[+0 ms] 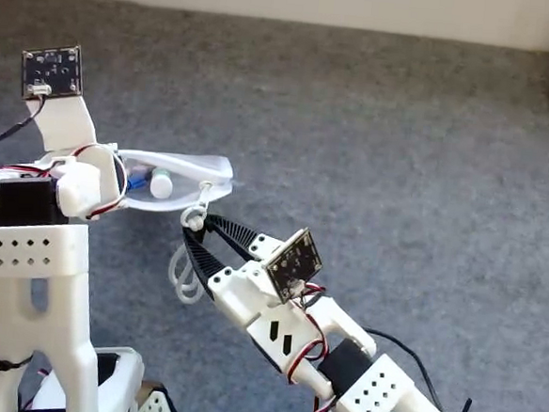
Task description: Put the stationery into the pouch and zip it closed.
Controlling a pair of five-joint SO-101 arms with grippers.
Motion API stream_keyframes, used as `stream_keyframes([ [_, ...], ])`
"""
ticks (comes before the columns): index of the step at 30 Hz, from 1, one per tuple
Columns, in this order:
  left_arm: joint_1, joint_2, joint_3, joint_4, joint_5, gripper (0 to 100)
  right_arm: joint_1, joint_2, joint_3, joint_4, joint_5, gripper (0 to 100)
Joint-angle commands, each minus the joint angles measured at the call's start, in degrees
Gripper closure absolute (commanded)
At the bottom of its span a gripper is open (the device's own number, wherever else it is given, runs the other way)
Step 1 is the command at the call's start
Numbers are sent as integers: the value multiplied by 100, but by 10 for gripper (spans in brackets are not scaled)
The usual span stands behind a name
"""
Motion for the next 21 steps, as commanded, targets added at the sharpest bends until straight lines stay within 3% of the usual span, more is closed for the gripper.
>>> stream_keyframes([
  [1, -66, -40, 13, -132, 0, 992, 40, -189, -207, 13, 79, 993],
  [10, -48, -40, 13, -281, 0, 980, -4, -189, -242, 470, 352, 994],
  [16, 13, -75, -110, -396, 44, 805, -189, -189, -444, 1279, 738, 994],
  [21, 338, -75, -602, -422, 9, 786, -215, -189, -734, 1912, 853, 994],
])
